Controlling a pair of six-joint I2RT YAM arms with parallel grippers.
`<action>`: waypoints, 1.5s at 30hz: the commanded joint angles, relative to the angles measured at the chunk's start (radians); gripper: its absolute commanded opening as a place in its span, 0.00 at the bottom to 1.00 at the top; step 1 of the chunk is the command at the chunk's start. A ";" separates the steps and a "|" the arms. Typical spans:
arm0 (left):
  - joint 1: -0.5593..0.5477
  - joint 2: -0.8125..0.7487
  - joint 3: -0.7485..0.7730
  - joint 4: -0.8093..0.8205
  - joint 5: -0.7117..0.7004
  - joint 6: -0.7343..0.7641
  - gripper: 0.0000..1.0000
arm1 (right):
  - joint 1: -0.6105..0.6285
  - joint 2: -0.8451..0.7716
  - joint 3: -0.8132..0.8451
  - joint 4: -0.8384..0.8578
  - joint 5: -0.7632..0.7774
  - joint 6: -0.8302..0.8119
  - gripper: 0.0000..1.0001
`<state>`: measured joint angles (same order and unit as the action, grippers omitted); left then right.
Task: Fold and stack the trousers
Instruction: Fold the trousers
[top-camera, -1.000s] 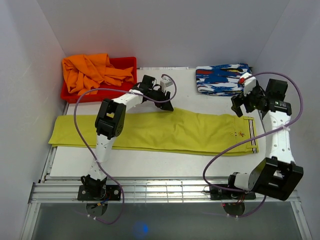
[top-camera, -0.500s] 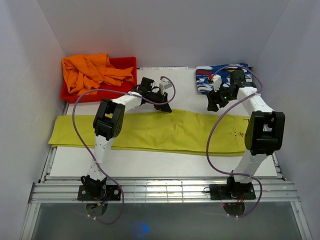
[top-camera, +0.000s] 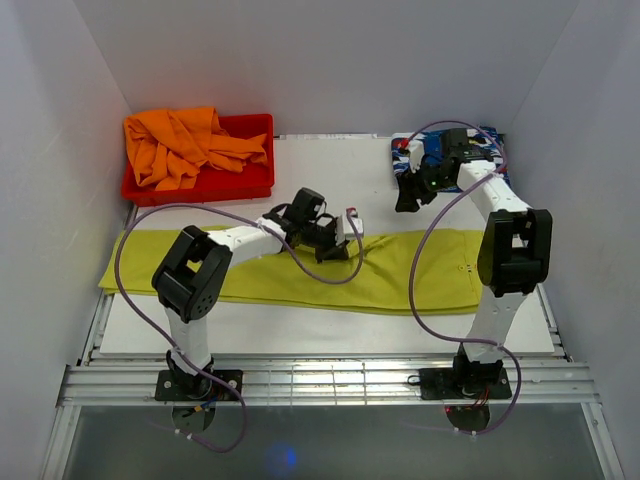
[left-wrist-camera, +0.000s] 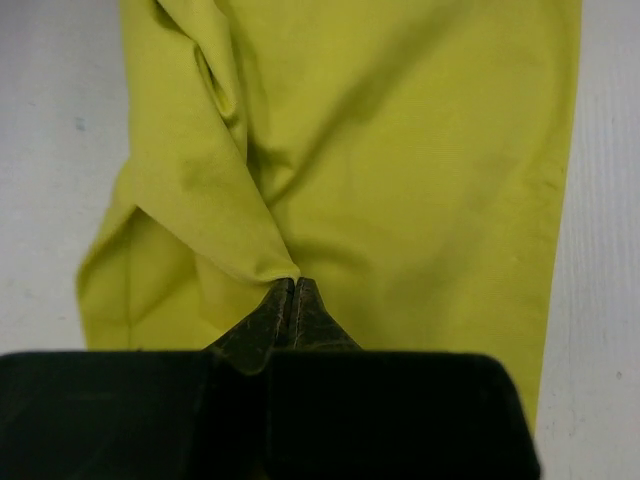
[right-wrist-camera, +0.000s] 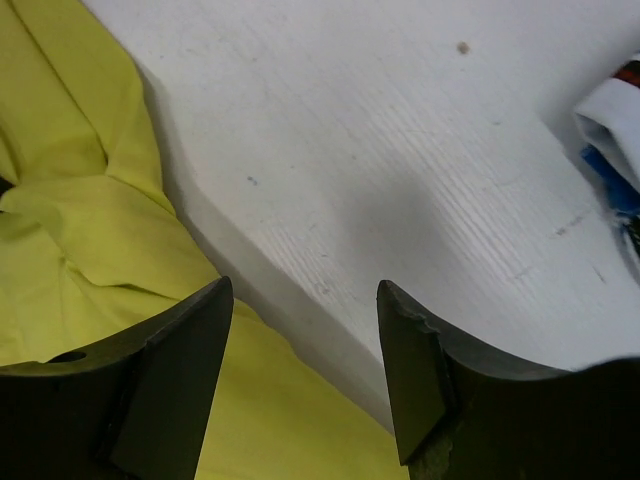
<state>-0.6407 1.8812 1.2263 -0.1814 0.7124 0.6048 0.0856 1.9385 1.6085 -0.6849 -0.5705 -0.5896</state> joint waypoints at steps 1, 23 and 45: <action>-0.057 -0.059 -0.108 0.040 -0.122 0.154 0.00 | 0.045 -0.022 -0.047 -0.059 -0.051 -0.050 0.65; 0.029 -0.132 -0.047 0.045 -0.162 -0.345 0.41 | 0.160 -0.176 -0.415 0.182 0.158 -0.125 0.08; 0.136 0.203 0.271 0.161 0.203 -1.157 0.65 | 0.198 -0.454 -0.601 0.398 0.218 -0.154 0.08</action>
<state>-0.4969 2.1021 1.5047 -0.1017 0.8055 -0.3965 0.2668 1.5349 1.0248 -0.3614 -0.3649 -0.7238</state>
